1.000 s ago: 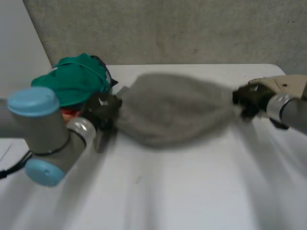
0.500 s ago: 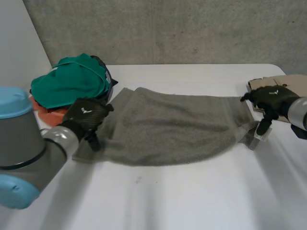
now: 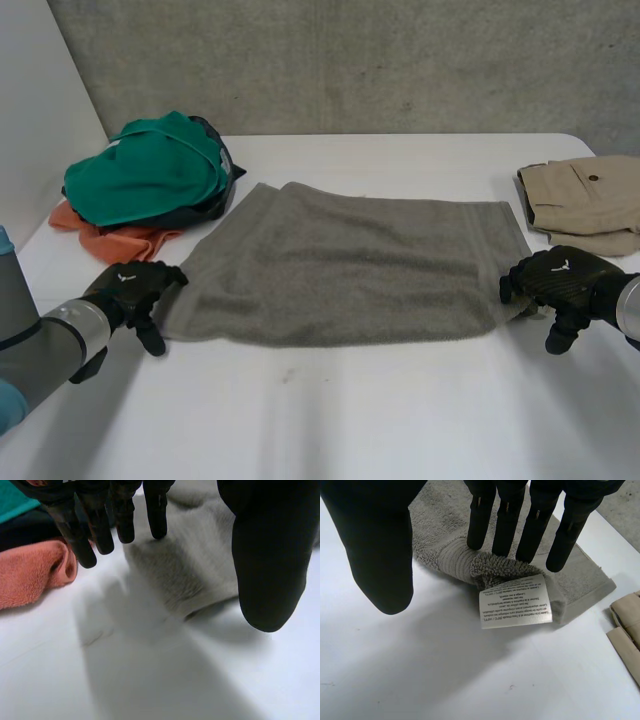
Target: Fold the laundry.
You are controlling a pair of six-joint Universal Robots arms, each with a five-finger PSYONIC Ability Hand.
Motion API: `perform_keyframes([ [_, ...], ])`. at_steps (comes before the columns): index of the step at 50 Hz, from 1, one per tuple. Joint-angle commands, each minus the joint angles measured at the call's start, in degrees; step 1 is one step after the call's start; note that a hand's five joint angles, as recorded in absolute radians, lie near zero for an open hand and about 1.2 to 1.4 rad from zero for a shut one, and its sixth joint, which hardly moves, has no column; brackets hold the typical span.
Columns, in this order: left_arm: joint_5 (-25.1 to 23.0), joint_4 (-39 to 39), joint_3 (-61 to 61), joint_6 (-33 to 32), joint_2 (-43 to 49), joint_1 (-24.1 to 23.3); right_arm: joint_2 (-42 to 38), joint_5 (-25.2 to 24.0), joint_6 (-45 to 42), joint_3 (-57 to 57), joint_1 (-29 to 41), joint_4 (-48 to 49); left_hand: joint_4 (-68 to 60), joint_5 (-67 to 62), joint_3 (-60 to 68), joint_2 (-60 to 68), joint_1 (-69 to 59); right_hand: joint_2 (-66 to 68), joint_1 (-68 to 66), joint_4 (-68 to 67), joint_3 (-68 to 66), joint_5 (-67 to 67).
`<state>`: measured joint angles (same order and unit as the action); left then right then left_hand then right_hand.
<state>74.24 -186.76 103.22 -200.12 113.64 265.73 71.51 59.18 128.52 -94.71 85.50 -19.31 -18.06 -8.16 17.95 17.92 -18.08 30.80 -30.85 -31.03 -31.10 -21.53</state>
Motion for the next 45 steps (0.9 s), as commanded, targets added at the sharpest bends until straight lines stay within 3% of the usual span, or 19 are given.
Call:
perform_keyframes([
  [1,-1.6,-1.8,-2.8,-7.4,5.3,1.3,-0.9,-0.3,1.6,-0.1,-0.2,2.5,-3.6,-3.5,3.7,3.7,-3.6,5.6,-5.6,-5.4,-5.3,-4.9],
  [13,-2.9,-7.8,-3.7,-4.4,5.8,-0.7,-0.9,-0.1,3.2,-1.7,-0.2,4.4,-12.3,-12.2,12.4,12.5,-12.3,5.1,-5.1,-4.9,-4.8,-4.4],
  [24,-2.6,-8.8,-5.2,-3.8,7.4,-2.1,-0.9,-0.1,3.6,-3.2,-0.4,6.1,-16.7,-16.6,16.8,16.8,-16.7,5.1,-5.1,-4.9,-4.8,-4.4],
  [28,-3.0,-8.5,-6.4,-3.9,8.0,-2.1,-0.8,-0.1,4.8,-3.3,-0.4,7.1,-37.2,-37.1,37.3,37.3,-37.1,5.1,-5.1,-4.9,-4.8,-4.4],
  [29,-3.1,-8.5,-6.8,-3.7,7.9,-2.0,-0.6,-0.1,5.9,-3.2,-0.4,7.5,-54.2,-54.1,54.3,54.4,-54.2,5.3,-5.2,-5.0,-5.0,-4.5],
  [30,-3.2,-8.5,-6.9,-3.7,7.9,-2.0,-0.4,0.0,6.4,-3.1,-0.4,7.7,-61.9,-61.8,62.0,62.0,-61.8,5.1,-5.1,-4.9,-4.8,-4.4],
  [38,-2.9,-6.8,-5.7,-1.8,2.5,-2.6,3.7,0.7,10.3,-2.6,-0.3,3.8,-61.9,-61.8,62.0,62.1,-61.9,5.3,-5.2,-5.0,-5.0,-4.5],
  [45,-2.9,-6.6,-4.2,-0.1,0.1,-3.0,7.3,3.3,2.8,-2.8,-0.8,-9.4,-61.9,-61.8,62.0,62.1,-61.9,8.5,-8.4,-8.2,-8.2,-7.7],
])
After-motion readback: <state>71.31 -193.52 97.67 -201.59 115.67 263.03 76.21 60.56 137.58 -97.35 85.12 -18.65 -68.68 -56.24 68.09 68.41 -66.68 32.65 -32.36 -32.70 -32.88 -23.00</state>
